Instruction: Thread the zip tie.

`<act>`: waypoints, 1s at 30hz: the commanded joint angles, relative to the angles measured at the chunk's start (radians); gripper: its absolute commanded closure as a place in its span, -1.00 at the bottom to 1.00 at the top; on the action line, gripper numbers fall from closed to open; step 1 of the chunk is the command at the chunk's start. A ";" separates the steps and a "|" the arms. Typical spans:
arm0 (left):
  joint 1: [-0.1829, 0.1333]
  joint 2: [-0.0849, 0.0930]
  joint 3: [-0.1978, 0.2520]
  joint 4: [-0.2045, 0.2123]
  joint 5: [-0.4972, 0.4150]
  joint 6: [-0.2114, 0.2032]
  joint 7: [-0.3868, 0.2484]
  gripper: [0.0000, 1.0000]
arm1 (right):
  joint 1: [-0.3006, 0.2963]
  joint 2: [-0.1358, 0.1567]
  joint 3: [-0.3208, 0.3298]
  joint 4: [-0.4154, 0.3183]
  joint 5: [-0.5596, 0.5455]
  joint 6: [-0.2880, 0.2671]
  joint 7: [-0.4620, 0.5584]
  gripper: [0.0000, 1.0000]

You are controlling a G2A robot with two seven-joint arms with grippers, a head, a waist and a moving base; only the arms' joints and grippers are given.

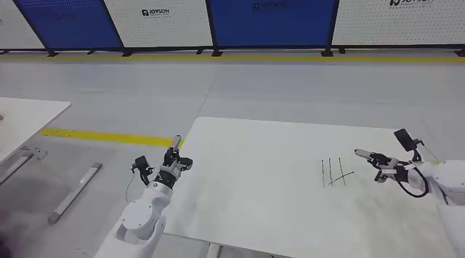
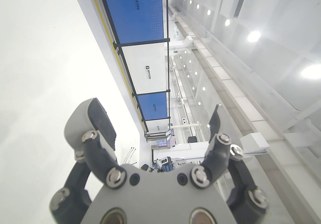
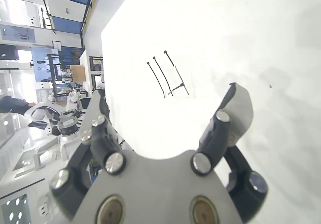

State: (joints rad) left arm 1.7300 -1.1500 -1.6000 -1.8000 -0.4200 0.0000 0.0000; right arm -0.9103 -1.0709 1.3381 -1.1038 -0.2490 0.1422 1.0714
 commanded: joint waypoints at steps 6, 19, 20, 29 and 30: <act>0.000 0.000 0.000 0.000 0.000 0.000 0.000 -1.00 | -0.004 0.001 -0.011 0.028 0.012 -0.079 0.038 -1.00; 0.000 0.000 0.000 0.000 0.000 0.000 0.000 -1.00 | 0.214 -0.025 -0.146 0.343 -0.004 -0.345 0.195 -1.00; 0.000 0.000 0.000 0.000 0.000 0.000 0.000 -1.00 | 0.221 -0.026 -0.149 0.354 -0.007 -0.344 0.194 -1.00; 0.000 0.000 0.000 0.000 0.000 0.000 0.000 -1.00 | 0.221 -0.026 -0.149 0.354 -0.007 -0.344 0.194 -1.00; 0.000 0.000 0.000 0.000 0.000 0.000 0.000 -1.00 | 0.221 -0.026 -0.149 0.354 -0.007 -0.344 0.194 -1.00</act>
State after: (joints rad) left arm 1.7300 -1.1500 -1.6000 -1.8000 -0.4200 0.0000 0.0000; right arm -0.6890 -1.0966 1.1887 -0.7501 -0.2560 -0.2017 1.2654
